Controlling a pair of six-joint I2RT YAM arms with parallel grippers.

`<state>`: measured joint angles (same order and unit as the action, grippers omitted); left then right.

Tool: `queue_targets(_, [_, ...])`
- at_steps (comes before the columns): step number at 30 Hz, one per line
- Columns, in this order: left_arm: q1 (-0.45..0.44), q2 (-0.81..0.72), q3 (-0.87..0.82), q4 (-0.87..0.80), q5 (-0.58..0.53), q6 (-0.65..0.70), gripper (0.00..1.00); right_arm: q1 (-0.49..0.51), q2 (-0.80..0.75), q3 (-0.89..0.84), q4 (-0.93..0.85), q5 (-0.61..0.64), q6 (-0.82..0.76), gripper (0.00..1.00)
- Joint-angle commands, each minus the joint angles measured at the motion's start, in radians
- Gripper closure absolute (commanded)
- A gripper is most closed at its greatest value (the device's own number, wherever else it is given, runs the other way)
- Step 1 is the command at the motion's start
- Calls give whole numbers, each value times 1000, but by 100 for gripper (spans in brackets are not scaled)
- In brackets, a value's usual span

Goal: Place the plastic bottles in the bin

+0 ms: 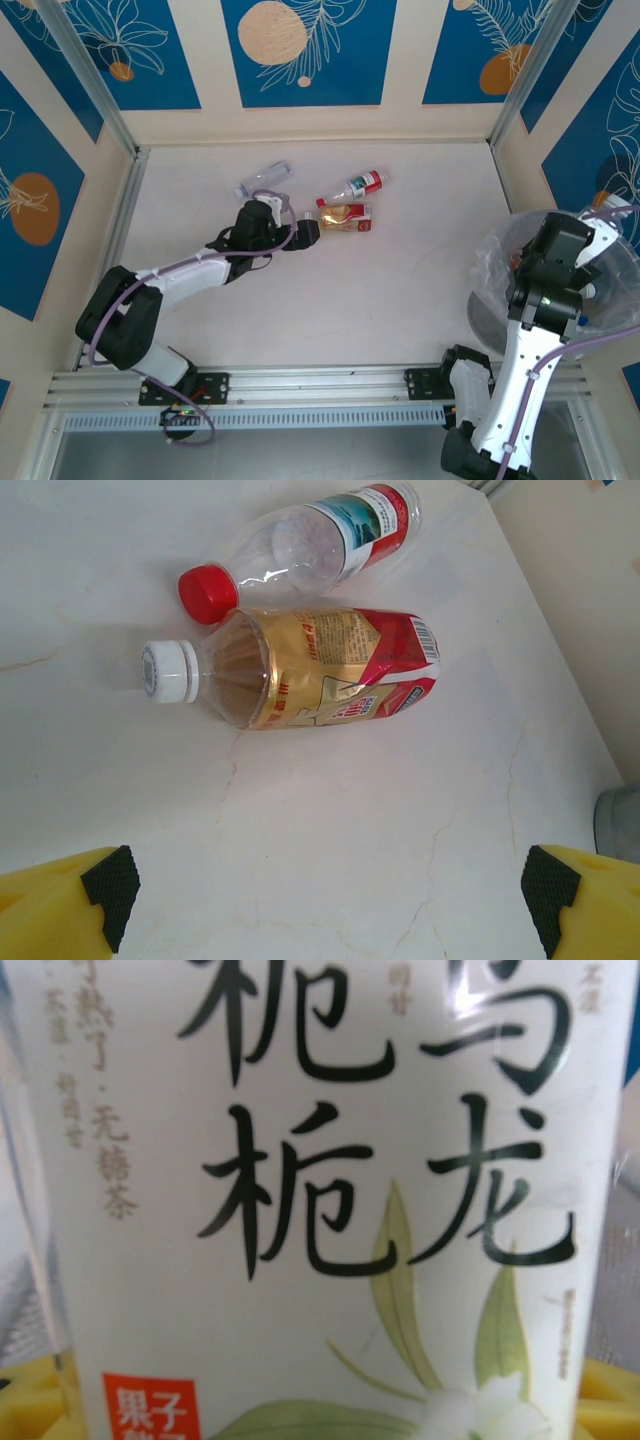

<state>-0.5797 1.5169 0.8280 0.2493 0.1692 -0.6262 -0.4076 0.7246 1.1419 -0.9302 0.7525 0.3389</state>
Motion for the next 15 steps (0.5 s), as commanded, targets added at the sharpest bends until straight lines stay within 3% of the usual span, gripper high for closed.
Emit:
queue_targets(1, [8,9,34,26,29,12,1,-9,-11,-32,42,93,89,20])
queue_targets(2, [7,8,34,25,28,12,1,-8,-13,-34,35,99,96,6])
queue_targets(3, [7,8,34,24,26,13,1,-9,-17,-33,34,88,93,0])
queue_targets(15, [7,31,62,25,48,-13,1,0,-32,4,7,-125,141,1])
